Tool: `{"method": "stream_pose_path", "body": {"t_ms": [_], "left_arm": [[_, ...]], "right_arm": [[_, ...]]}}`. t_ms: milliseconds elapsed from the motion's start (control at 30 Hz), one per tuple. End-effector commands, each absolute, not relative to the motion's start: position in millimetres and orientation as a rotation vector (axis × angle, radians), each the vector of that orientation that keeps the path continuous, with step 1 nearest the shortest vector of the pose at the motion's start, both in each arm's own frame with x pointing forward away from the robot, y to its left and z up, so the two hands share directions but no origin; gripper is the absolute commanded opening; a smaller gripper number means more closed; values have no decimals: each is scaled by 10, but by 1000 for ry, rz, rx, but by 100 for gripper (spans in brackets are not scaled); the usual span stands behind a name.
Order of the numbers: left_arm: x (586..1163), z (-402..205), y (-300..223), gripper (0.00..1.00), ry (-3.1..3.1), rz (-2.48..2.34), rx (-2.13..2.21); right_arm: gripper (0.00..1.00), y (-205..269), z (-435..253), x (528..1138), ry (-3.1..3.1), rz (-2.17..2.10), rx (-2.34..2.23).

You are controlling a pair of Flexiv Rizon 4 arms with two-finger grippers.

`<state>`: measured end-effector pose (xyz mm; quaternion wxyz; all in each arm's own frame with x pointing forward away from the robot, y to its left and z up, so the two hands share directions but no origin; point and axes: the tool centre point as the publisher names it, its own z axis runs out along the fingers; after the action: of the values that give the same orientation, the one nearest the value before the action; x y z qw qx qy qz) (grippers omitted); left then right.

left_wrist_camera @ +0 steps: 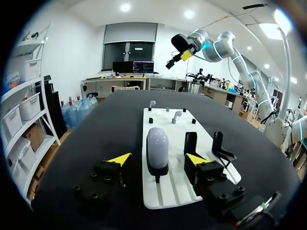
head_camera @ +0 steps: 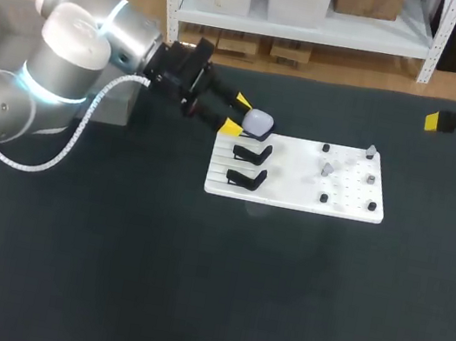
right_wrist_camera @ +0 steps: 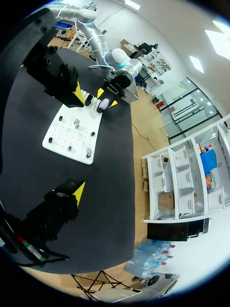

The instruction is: Pick up each earbud case from the left stands, insert the matching earbuds, close the lid, and place the case in the box.

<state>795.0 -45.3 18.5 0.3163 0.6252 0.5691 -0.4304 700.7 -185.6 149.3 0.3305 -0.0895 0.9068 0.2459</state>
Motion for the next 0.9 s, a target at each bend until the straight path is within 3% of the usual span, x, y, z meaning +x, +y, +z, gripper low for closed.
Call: {"method": "stream_pose_path", "body": {"t_ms": [33,67,100,167,567,900], "left_arm": [[8029,180,-462,66,1496,-1144,1654],[8024,195,-469,64,1495,-1142,1653],[8021,201,-473,55,1493,-1142,1653],[8024,201,-477,51,1488,-1144,1654],[7980,196,-534,50,1469,-1165,1674],[7985,165,-568,57,1471,-1166,1664]], "right_arm": [[100,-1857,1496,7004,2372,642,-234],[100,-1857,1496,7004,2372,642,-234],[100,-1857,1496,7004,2372,642,-234],[100,-1857,1496,7004,2372,642,-234],[100,-1857,1496,7004,2372,642,-234],[100,-1857,1496,7004,2372,642,-234]]}}
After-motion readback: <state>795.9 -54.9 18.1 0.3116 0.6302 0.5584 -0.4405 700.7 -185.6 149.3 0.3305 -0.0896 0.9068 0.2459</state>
